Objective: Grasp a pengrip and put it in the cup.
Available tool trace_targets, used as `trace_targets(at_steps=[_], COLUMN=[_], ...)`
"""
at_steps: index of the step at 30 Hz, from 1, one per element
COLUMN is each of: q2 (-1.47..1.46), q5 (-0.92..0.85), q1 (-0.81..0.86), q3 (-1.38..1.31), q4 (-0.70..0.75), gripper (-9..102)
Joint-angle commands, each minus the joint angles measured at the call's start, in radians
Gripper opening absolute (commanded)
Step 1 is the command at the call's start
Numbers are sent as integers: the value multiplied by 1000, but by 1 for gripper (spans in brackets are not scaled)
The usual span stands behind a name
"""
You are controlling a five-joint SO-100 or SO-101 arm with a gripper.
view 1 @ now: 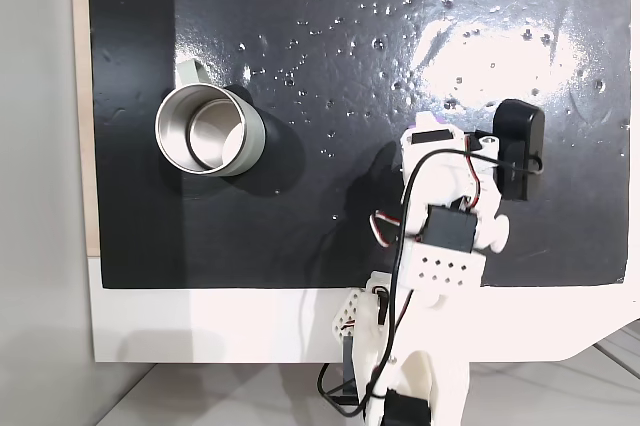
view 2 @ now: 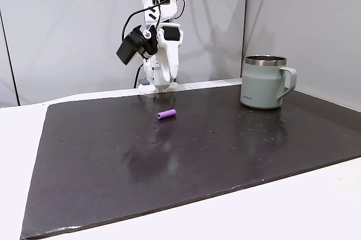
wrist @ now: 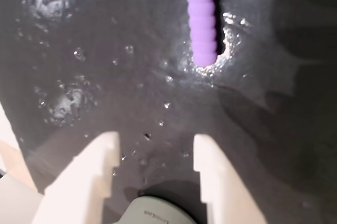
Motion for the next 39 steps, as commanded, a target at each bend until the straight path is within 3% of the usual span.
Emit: trace_targets(at_steps=[1,23,33,39], q2=[-110,-675,-707,-630], q5=[-14,-71,-80,-67], q1=[23,86,81,63], q3=[-107,-305,-313,-308], q4=[-20,-109,-117,-89], gripper=[22,22,1,0])
